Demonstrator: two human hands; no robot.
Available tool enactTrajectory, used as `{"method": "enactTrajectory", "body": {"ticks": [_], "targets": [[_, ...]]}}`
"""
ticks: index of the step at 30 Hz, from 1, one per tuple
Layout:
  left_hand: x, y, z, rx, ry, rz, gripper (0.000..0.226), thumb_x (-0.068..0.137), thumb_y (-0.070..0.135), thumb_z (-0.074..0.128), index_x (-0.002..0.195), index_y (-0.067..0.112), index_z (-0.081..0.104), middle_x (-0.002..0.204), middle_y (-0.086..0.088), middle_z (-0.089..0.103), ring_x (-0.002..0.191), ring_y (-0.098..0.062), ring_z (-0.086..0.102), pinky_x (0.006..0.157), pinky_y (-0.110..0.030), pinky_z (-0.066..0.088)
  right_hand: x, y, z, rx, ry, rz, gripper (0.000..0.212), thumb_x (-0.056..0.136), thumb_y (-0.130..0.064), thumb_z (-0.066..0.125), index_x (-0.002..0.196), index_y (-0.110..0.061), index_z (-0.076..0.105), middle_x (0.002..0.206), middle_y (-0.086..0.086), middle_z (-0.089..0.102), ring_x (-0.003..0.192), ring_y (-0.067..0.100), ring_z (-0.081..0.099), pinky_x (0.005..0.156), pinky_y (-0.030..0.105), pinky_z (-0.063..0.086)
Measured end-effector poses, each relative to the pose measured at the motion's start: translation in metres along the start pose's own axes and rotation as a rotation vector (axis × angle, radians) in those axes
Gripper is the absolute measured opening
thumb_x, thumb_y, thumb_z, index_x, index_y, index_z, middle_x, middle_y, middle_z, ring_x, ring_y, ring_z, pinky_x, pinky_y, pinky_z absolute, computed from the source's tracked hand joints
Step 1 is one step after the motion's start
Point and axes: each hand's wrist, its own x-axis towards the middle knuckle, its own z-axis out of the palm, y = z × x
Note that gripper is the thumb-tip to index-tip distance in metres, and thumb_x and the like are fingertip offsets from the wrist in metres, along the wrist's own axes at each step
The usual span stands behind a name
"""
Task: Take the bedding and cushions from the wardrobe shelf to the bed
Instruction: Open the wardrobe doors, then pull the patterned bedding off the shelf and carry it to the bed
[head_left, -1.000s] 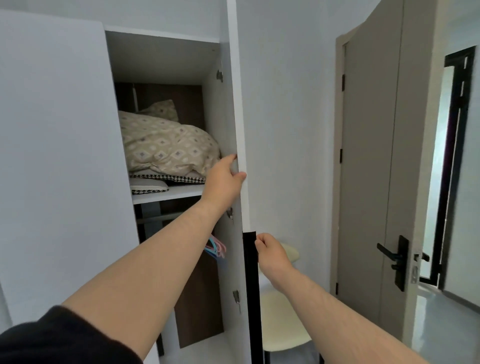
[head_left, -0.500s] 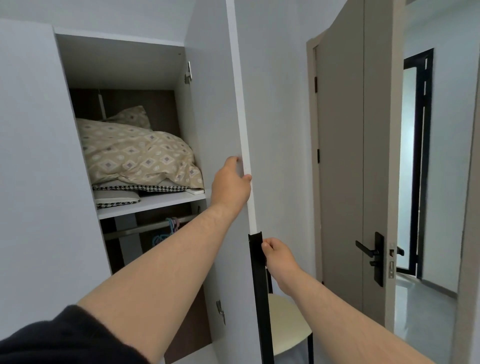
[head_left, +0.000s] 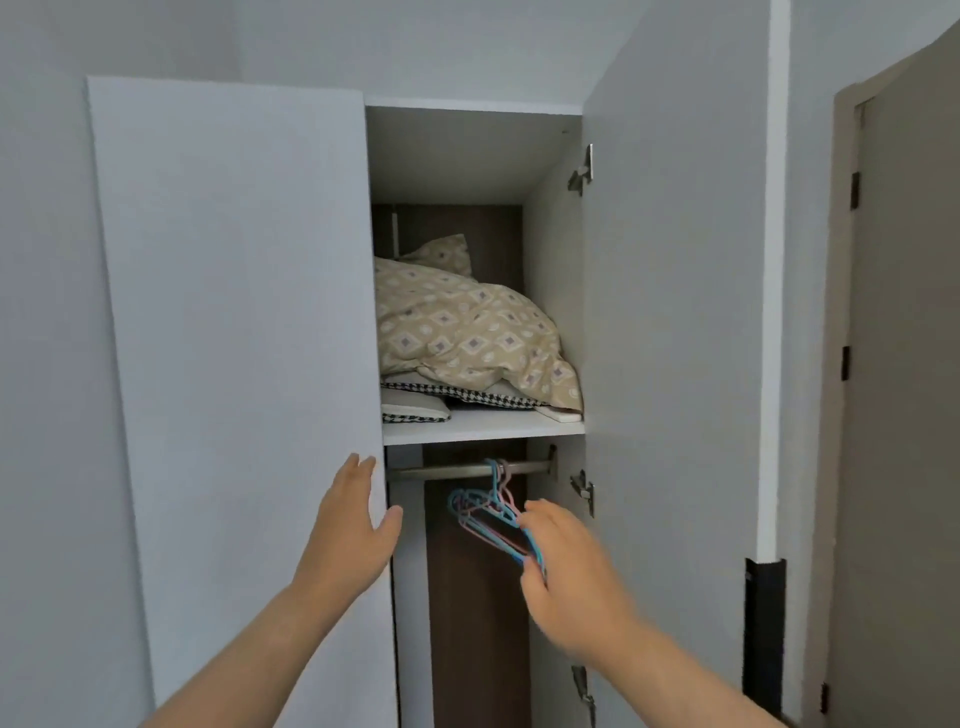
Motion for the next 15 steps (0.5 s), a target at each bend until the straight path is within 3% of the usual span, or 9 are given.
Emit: {"method": "enactTrajectory", "body": {"ticks": [7, 13, 15], "targets": [[0.085, -0.087, -0.012, 0.079, 0.087, -0.025, 0.075, 0.092, 0.028, 0.055, 0.153, 0.016, 0.012, 0.162, -0.002, 0.004, 0.148, -0.02, 0.006, 0.115, -0.033, 0.012, 0.11, -0.016, 0.107, -0.077, -0.198, -0.087, 0.055, 0.095, -0.022, 0.042, 0.149, -0.023, 0.034, 0.158, -0.005, 0.029, 0.146, 0.012, 0.021, 0.118, 0.028, 0.015], [0.162, -0.124, 0.021, 0.344, 0.11, 0.112, 0.081, 0.09, 0.034, 0.053, 0.152, 0.008, 0.008, 0.161, -0.016, -0.001, 0.148, -0.033, -0.003, 0.117, -0.041, 0.005, 0.202, -0.018, 0.143, -0.246, -0.14, -0.081, 0.063, 0.092, -0.02, 0.045, 0.151, -0.011, 0.024, 0.158, 0.01, 0.024, 0.146, 0.024, 0.018, 0.116, 0.035, 0.017], [0.184, -0.127, 0.032, 0.399, 0.091, 0.161, 0.081, 0.089, 0.034, 0.053, 0.152, 0.007, 0.009, 0.161, -0.018, 0.001, 0.147, -0.036, -0.002, 0.118, -0.044, 0.005, 0.228, -0.012, 0.152, -0.308, -0.151, -0.064, 0.068, 0.091, -0.022, 0.045, 0.152, -0.011, 0.017, 0.16, 0.013, 0.017, 0.148, 0.028, 0.012, 0.118, 0.038, 0.012]]}}
